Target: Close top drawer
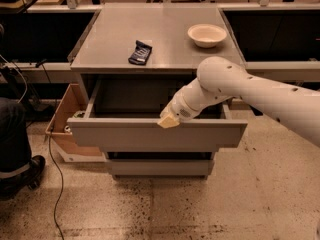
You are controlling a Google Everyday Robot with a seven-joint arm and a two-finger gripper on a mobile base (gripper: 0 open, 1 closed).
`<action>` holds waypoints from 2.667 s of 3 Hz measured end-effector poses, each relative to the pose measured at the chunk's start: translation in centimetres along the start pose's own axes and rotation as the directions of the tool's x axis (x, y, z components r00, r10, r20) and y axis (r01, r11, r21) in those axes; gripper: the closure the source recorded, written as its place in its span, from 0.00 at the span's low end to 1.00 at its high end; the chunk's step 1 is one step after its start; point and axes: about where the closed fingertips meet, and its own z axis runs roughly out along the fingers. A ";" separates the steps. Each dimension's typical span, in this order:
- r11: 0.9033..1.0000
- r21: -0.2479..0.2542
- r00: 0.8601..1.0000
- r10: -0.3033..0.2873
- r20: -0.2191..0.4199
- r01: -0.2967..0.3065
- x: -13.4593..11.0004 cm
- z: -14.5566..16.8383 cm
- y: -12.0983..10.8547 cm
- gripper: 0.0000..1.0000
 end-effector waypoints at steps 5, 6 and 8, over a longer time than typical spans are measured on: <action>0.998 -0.021 0.997 -0.063 0.036 0.064 5.6 -9.4 3.5 1.00; 0.999 -0.020 0.993 -0.039 0.115 0.041 6.6 -8.5 3.3 1.00; 0.999 0.032 0.972 0.002 0.235 -0.009 9.1 -4.6 1.4 1.00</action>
Offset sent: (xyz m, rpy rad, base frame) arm -0.0084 -0.0630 0.0681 -0.0516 -0.0920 0.0319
